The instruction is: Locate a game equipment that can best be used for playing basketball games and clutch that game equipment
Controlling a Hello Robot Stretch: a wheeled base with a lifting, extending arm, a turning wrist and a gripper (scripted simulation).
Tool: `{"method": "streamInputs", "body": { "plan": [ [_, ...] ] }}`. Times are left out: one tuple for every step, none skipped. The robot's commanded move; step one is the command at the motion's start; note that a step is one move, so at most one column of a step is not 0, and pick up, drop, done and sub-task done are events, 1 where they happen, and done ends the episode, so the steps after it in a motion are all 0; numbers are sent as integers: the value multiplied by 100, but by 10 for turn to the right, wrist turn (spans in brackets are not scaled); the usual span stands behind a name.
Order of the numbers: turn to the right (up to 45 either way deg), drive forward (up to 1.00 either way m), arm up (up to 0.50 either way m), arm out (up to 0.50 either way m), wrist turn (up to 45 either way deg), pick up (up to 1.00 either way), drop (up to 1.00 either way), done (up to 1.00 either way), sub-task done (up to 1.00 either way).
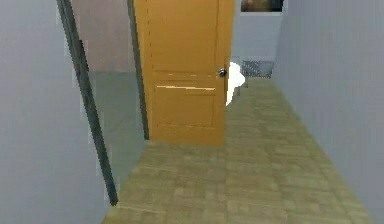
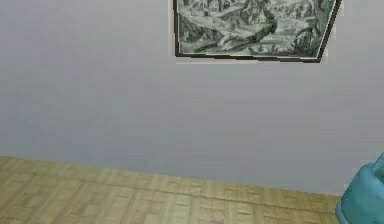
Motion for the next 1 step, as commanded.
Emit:
{"method": "streamInputs", "body": {
  "plan": [
    [-30,0,0,0,0,0,0,0,0]
  ]
}}
